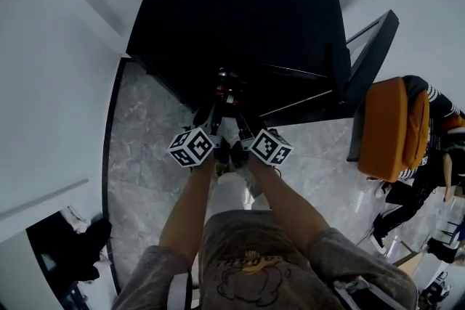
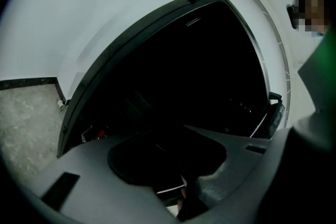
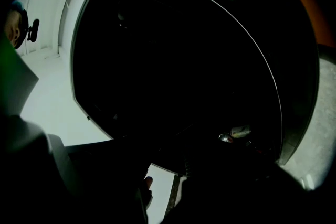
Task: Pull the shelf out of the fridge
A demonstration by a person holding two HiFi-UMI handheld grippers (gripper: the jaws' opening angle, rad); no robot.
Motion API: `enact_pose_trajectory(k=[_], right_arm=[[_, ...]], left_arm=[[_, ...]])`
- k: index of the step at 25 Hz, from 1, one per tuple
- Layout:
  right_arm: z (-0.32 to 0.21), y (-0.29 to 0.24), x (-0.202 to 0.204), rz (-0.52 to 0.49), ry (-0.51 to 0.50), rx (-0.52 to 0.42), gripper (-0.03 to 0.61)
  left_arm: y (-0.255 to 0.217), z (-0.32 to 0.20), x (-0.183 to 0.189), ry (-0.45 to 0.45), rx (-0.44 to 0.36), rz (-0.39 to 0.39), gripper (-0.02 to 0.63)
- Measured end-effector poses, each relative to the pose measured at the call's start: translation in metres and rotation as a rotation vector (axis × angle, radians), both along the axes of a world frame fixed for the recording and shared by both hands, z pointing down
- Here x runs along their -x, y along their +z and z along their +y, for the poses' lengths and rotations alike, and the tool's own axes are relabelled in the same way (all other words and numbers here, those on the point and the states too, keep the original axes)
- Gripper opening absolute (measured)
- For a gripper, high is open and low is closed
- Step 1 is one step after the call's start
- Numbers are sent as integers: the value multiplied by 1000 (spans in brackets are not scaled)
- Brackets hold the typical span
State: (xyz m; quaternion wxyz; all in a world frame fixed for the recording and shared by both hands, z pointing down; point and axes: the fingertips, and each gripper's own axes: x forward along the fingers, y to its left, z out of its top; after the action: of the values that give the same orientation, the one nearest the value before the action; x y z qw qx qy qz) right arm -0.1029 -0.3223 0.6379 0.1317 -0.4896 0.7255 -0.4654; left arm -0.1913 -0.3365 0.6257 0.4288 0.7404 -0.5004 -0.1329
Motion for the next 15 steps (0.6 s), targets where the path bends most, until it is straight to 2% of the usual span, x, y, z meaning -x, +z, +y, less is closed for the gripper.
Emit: enact_pose_trajectory(k=[7,11,15], right_arm=[[-24,37,3,32,28,47,127],[-35,57,-2,9,84,87,129],[-46,70,-8,-14,130,109,129]], left_arm=[[44,-26,-1,-4,71,97,129],[60,-44,4,-23,88,140,129],[69,-61,5,-41,100,222,129]])
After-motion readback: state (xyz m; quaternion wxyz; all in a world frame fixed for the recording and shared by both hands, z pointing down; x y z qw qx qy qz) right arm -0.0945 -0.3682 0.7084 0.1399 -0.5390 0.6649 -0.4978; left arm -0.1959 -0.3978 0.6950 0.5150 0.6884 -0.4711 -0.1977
